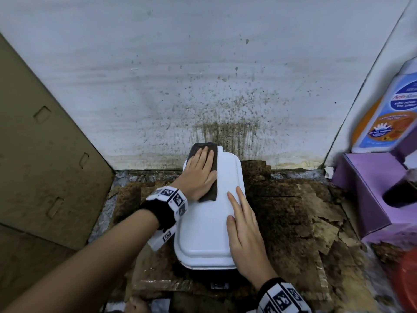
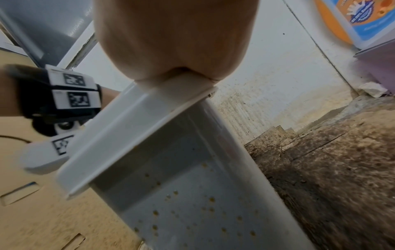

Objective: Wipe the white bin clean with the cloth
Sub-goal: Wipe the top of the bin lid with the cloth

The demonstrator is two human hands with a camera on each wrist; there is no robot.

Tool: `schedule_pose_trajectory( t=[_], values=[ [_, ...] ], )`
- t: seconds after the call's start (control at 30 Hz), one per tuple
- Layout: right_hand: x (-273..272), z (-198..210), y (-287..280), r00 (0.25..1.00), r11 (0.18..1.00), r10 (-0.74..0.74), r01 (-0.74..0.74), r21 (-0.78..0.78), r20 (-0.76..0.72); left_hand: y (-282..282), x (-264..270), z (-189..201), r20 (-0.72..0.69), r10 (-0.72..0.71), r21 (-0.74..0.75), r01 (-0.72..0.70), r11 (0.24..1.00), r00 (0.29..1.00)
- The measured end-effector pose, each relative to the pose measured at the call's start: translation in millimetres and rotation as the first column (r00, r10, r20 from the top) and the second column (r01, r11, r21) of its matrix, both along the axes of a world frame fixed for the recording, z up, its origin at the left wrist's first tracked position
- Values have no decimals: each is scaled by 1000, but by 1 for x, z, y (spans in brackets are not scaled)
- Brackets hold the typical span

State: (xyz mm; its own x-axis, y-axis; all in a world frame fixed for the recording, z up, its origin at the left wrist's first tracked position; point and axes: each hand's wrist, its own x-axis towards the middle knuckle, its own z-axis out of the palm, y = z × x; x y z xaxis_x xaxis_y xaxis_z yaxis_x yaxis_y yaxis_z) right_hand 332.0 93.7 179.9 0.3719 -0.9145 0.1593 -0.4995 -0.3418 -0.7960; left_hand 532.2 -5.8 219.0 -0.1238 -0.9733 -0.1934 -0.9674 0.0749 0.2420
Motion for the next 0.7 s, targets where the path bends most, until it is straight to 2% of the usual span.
schedule_pose_trajectory(
  t=[0.13, 0.27, 0.43, 0.6, 0.7],
  values=[
    [0, 0, 0, 1000, 1000, 4, -4, 1, -1, -29, 10, 3, -41, 13, 0, -13, 1000, 999],
    [0, 1, 1, 1000, 1000, 10, -10, 2, -1, -30, 12, 1, -64, 36, -16, -37, 999, 997],
    [-1, 1, 1, 1000, 1000, 22, -22, -5, 2, -4, 13, 0, -139, 82, -8, -84, 996, 987],
    [0, -2, 2, 1000, 1000, 13, -13, 2, 6, 40, 13, -3, -300, 177, 75, -161, 984, 937],
    [0, -4, 2, 1000, 1000, 10, -10, -9, -8, 59, 12, -9, -337, 208, 93, -187, 978, 918]
  ],
)
